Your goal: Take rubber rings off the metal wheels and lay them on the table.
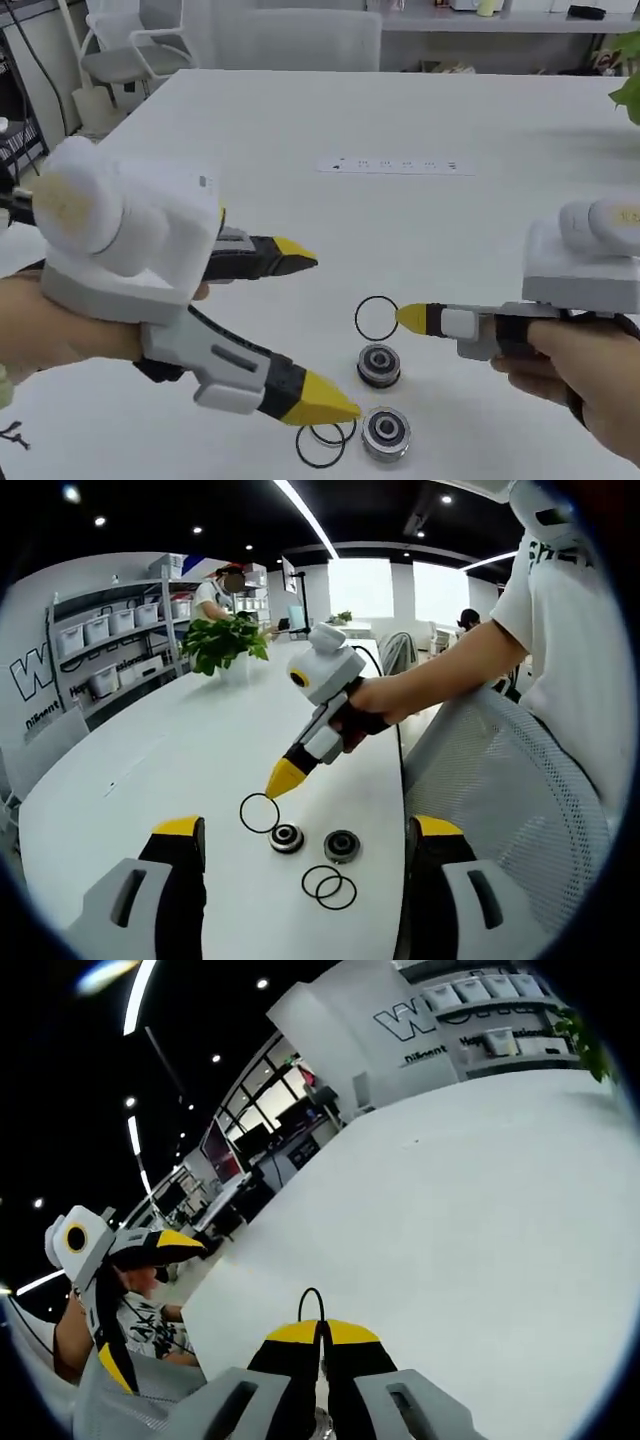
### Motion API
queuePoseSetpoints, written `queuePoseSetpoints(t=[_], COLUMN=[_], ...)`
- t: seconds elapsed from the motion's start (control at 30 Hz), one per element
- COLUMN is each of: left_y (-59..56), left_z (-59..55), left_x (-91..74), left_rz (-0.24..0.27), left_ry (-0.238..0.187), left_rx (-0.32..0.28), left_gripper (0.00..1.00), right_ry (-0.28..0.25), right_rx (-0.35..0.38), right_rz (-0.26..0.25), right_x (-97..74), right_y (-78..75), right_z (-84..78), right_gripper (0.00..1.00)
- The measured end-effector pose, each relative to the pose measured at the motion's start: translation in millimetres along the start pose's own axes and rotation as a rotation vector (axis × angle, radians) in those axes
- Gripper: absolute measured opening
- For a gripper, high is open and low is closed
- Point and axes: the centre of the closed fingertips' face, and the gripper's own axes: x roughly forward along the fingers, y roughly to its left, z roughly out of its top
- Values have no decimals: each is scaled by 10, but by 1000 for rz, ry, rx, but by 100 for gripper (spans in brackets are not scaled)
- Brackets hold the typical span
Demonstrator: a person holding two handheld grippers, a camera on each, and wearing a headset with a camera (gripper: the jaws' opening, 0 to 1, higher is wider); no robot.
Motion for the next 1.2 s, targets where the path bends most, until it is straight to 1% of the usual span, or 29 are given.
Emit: queuePoseSetpoints(t=[0.13, 0.2, 0.27, 0.3, 0.37, 0.5, 0.6, 0.7, 0.73, 0.77, 0.87, 0.9, 0.97, 1.03, 1.1, 1.13, 1.2], left_y=[-18, -26, -34, -50, -87, -152, -197, -247, -262, -269, -279, -274, -286, -332, -361, -349, -337], left_z=[-46, -105, -182, -230, -308, -446, -568, -646, -673, -705, -758, -773, -802, -839, -872, -888, -896], left_x=[-152, -232, -303, -338, -373, -428, -476, -508, -516, -524, -525, -517, -496, -464, -454, -463, -462], left_rz=[30, 55, 79, 88, 96, 117, 135, 143, 145, 152, 167, 183, 195, 183, 172, 177, 181], left_ry=[-3, 5, 19, 28, 37, 55, 66, 66, 67, 68, 64, 56, 47, 48, 65, 79, 82], left_rx=[-26, -34, -45, -60, -84, -110, -151, -184, -195, -206, -232, -241, -263, -285, -281, -266, -263], left_gripper=[86, 88, 89, 89, 90, 92, 92, 92, 92, 92, 91, 90, 90, 90, 88, 88, 89], right_ry=[-15, -19, -20, -17, -16, -18, -25, -35, -43, -50, -48, -48, -43, -38, -28, -21, -5], right_rx=[-1, -2, -6, -8, -8, -9, -17, -25, -35, -49, -45, -47, -59, -67, -70, -75, -89], right_rz=[13, 21, 31, 34, 40, 48, 60, 81, 98, 125, 142, 148, 165, 174, 188, 192, 197], right_x=[-15, -22, -26, -27, -29, -32, -37, -38, -36, -31, -20, -15, -1, 15, 33, 41, 56], right_y=[46, 74, 99, 105, 117, 153, 202, 263, 294, 341, 383, 400, 455, 499, 544, 560, 588], right_z=[40, 51, 52, 46, 43, 49, 72, 99, 111, 120, 105, 101, 84, 67, 39, 24, -12], right_gripper=[0, 0, 0, 0, 0, 0, 0, 0, 0, 0, 0, 0, 0, 0, 0, 0, 0])
